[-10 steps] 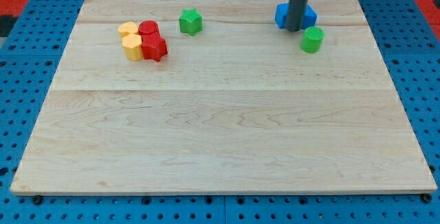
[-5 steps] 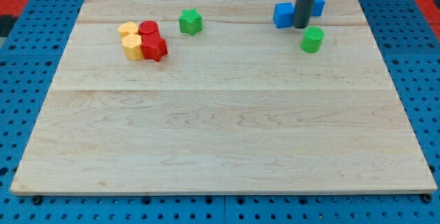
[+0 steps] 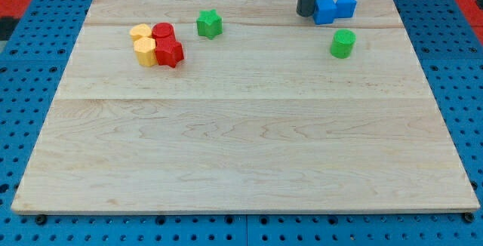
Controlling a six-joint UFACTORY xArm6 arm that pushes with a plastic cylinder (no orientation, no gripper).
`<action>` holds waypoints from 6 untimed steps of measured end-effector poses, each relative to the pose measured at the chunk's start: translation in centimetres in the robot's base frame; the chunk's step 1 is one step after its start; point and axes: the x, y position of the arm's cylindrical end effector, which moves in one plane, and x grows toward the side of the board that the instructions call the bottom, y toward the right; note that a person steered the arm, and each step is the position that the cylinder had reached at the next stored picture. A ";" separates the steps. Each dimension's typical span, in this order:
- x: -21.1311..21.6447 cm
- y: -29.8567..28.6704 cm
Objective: Push blue blocks towards top right
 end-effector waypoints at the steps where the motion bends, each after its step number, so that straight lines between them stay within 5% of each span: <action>1: 1.0 -0.5; 6: 3.2 6.8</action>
